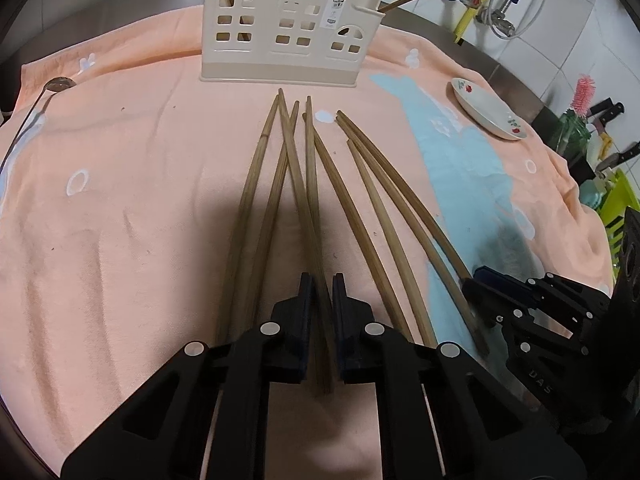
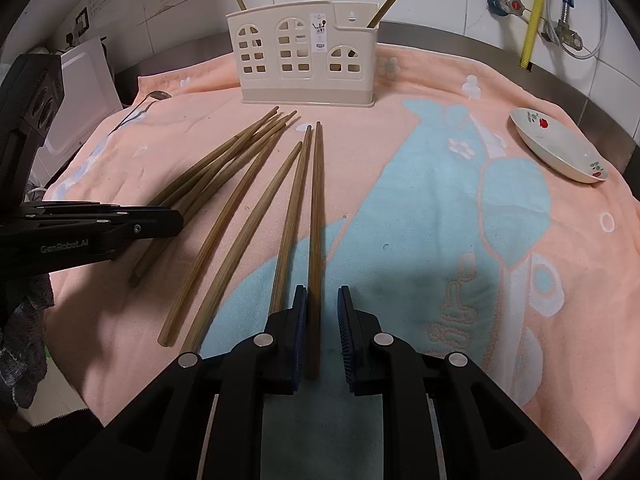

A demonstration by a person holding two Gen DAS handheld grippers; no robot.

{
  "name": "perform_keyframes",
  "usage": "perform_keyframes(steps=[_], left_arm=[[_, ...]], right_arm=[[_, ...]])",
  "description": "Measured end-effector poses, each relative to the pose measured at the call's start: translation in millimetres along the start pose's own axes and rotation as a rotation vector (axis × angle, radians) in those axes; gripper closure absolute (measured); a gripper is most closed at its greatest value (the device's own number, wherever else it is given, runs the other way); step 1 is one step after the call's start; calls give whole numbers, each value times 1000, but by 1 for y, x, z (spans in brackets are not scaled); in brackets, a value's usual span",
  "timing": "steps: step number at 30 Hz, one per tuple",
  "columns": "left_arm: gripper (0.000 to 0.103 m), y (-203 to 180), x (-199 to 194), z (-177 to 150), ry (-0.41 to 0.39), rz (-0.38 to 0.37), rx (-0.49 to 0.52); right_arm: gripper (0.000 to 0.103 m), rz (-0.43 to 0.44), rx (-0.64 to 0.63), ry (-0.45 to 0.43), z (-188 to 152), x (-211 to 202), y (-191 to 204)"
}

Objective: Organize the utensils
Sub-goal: 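Move both tools back down to the remaining chopsticks on the towel, then close the left tool on another chopstick while the right tool grasps one too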

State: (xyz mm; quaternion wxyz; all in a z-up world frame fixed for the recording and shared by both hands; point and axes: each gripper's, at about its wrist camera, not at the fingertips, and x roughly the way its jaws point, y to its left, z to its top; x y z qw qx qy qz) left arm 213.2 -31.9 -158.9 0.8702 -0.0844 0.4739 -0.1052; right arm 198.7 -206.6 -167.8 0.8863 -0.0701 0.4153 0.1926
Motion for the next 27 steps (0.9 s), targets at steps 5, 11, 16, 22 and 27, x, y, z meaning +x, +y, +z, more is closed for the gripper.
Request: perform_keyframes(steps=[5,11,16,22,27], left_arm=[[97,1,-3,0,-5,13,-1],[98,4,-18,1,-33,43,9],[98,1,-45,6,-110,73,43],[98,0,-72,14,-190,82,66],[98,-1,-87,20,-242,79,76]], right_arm=[[88,1,2,-1,0,0,0],[88,-1,4,-3,1,-1,0],[88,-2,-2,-1,0,-2,1],[86,-10,-21,2,-3,-3,3],[95,-22,-16,-8,-4,-3,2]])
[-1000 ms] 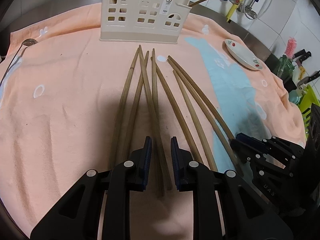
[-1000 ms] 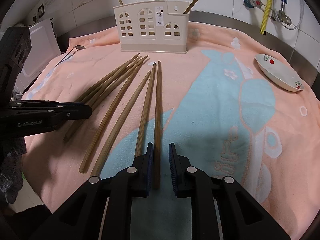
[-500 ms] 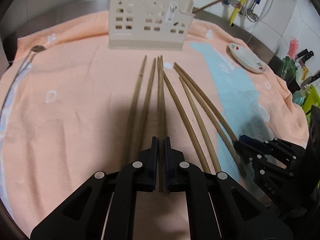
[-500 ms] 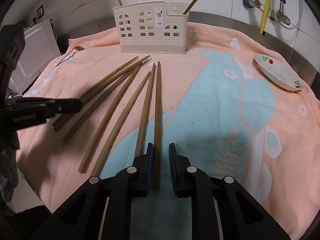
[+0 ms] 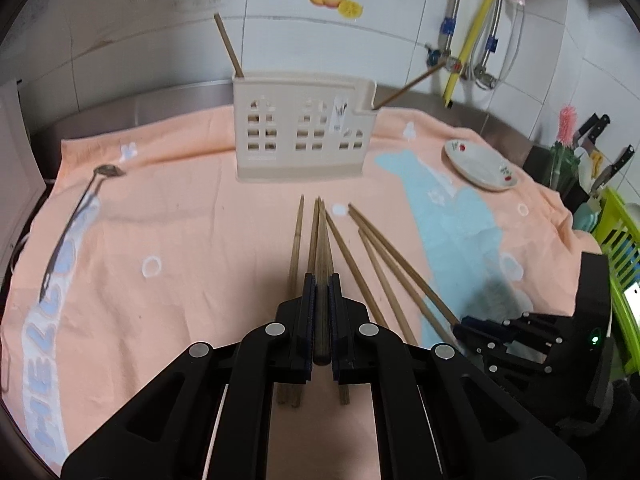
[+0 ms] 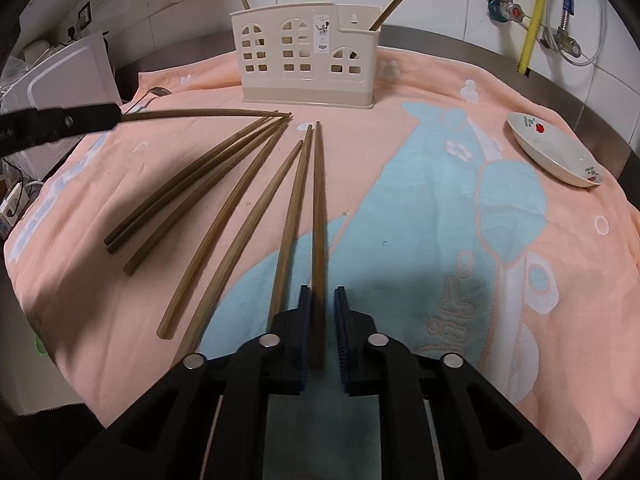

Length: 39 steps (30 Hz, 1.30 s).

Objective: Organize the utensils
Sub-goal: 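Close the left tool on another chopstick while the right tool grasps one too, then lift the left tool's chopstick over the holder while the right tool carries its chopstick there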

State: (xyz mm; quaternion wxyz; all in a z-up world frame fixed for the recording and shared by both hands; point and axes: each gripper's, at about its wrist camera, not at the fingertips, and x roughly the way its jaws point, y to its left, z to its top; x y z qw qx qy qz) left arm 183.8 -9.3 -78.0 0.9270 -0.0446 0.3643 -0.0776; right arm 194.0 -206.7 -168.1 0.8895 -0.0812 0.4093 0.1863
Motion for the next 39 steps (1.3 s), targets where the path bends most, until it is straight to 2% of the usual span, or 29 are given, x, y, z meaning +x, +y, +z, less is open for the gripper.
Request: perform_keyframes(steps=[8,14,18,25,31,39], left_arm=[[98,4,-10,11,-41,0,-1],[98,9,-15,16,-60,-3,-6],[98,10,-17,26,-73,-12,-4],[98,13,-16,52,-74,-48,8],[98,15,-12,78,-81,-52,26],[98,18,-11,112,-81,-53,49]], right_arm=[[96,4,11,-51,4,-12,0],[96,0,13,-154,22,-40,2],[96,1,-2,-232,46,-58,5],[96,25,-11,-311,97,-72,1],[96,59,-1,-341,139,-74,-8],[96,80,-14,-338,185,-76,-13]])
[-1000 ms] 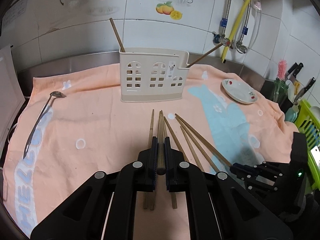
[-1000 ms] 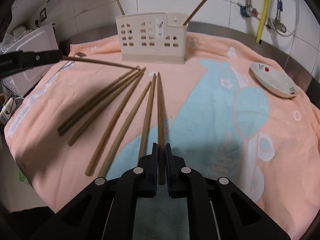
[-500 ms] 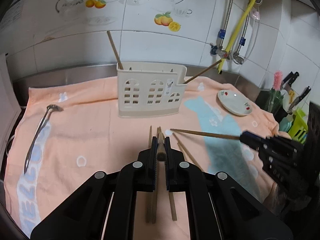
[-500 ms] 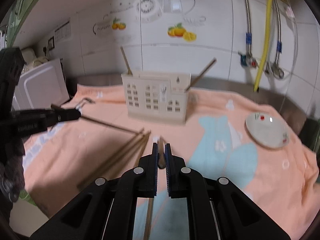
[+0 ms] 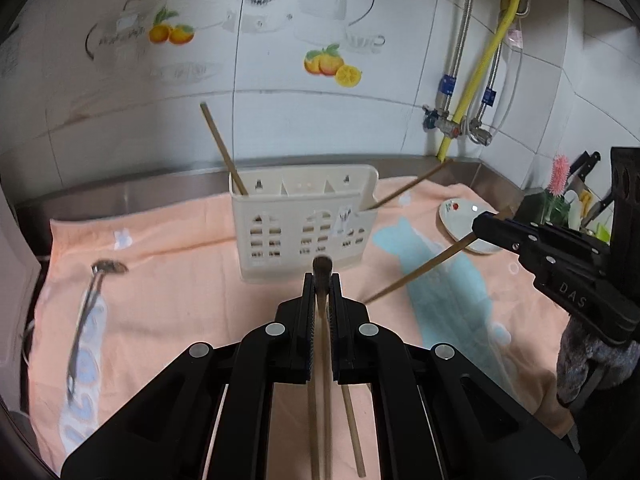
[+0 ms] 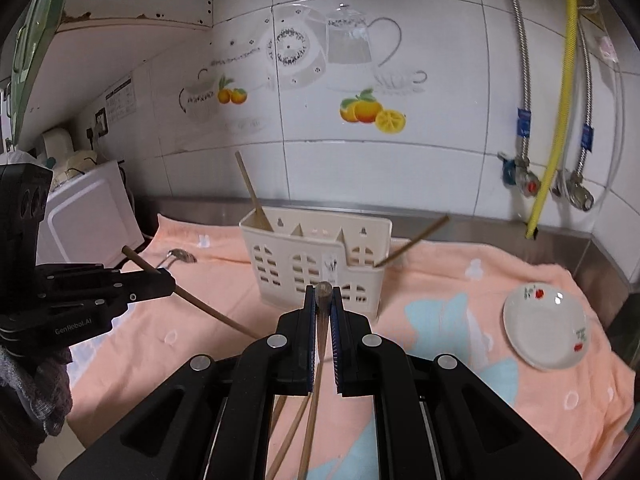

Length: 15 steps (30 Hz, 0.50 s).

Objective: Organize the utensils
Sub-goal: 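Lift the left tool's chopstick over the holder while the right tool carries its chopstick there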

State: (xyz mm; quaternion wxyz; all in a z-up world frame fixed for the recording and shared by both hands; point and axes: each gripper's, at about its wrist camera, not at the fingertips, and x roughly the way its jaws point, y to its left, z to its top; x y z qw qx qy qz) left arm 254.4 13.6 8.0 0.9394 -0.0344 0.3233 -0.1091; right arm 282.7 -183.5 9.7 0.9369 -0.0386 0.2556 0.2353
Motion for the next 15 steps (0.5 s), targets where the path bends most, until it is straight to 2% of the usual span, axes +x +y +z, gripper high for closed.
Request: perform_keyframes(steps=[6,15], left_arm=[[98,-1,-9,29,-36,1,29],[98,2,-28,85,-121,23,48]], right_arm=[[96,17,-28,19,28,3,-2],[96,7,-57,-32,81,-9,-8]])
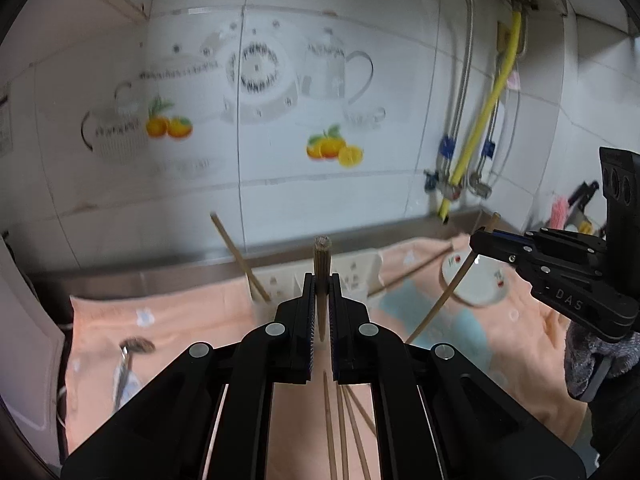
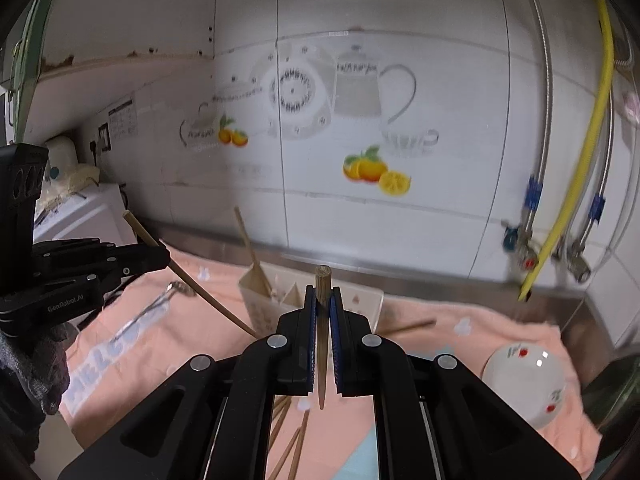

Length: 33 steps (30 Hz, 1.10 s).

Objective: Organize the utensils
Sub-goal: 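Lift the left tool's chopstick over the holder while the right tool carries its chopstick there, then lower both chopsticks into the white holder and open both tools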

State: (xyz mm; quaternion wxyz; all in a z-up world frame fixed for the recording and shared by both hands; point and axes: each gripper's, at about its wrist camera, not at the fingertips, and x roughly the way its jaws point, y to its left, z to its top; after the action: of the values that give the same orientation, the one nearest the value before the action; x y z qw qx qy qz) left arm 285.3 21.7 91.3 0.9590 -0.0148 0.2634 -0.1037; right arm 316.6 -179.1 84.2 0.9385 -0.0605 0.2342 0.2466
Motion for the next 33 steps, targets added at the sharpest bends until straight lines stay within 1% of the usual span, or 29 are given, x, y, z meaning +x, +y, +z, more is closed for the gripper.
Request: perform_keyframes(steps=[4,7,9,16,19,21,27,33], left_arm=[[98,4,-3,25,-42,19,5],[98,6,1,40,-63,38,8],[98,10,4,47,-69,38,-2],[98,16,13,63,-85,38,-12],[98,18,14,66,-98,45,-10],[98,22,20,64,-86,60,-14],[98,35,45,47,-28,58,-58],[98,41,64,30,29,55,-66]], right_arm=[[96,-23,-6,-37,27,-1,-4],[96,-42,-6,-52,44,3,-8],[96,-49,-4,-64,56,8,-10],[96,-64,-2,-86,76,23,-13],[96,-61,5,-77,75,33,-14],[96,-57,12,-68,71,40,-15],[96,-48,19,-11,50,65,-14],[96,-49,33,37,32,82,-17]])
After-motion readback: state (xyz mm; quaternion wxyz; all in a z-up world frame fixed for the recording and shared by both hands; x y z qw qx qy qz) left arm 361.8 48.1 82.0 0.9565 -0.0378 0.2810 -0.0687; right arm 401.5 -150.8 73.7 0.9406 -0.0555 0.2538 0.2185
